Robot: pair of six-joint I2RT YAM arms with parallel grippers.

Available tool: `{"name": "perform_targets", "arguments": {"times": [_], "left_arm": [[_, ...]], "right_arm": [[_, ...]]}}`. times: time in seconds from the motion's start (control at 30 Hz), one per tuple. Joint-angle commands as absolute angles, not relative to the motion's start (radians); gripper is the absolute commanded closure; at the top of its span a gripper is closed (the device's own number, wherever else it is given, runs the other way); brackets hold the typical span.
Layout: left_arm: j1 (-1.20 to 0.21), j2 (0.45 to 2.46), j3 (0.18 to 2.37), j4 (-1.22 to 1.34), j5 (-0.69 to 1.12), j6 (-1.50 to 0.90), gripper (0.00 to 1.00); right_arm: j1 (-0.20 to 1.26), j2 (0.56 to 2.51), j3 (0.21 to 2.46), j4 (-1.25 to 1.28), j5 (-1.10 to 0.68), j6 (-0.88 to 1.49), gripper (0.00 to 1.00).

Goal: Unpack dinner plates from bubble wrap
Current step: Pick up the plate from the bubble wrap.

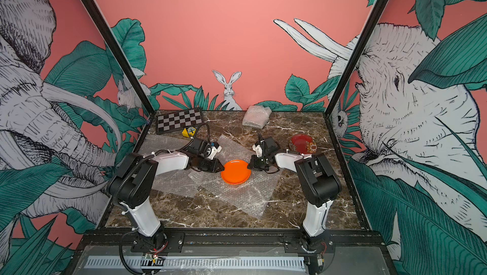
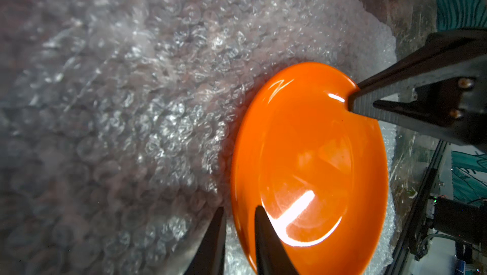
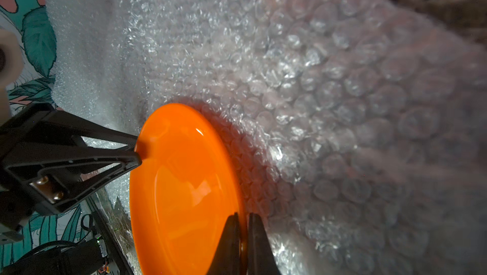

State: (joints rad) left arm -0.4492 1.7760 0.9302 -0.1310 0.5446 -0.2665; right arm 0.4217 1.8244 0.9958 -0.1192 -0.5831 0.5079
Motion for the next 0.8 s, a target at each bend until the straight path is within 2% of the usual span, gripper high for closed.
{"name": "perform_targets", "arguments": {"times": [0.0, 0.17, 0.4, 0.77], "left_arm": [[-0.453, 1.703, 0.906, -0.077, 0.558, -0.308, 0.72], [-0.451, 1.675, 0.877, -0.030, 0.480, -0.349, 0.73], [-0.451, 1.649, 0.828, -0.019, 0.354, -0.377, 0.82], [-0.451, 1.661, 0.797, -0.069, 0.310, -0.352, 0.87]], "right_arm": [[0.408, 1.812, 0.984, -0.144, -0.574, 0.468, 0.93], [0.405, 1.803, 0.975, -0.144, -0.584, 0.459, 0.95], [0.405, 1.786, 0.969, -0.131, -0.595, 0.460, 0.96], [0.395, 1.722, 0.944, -0.071, -0.623, 0.489, 0.99]]}}
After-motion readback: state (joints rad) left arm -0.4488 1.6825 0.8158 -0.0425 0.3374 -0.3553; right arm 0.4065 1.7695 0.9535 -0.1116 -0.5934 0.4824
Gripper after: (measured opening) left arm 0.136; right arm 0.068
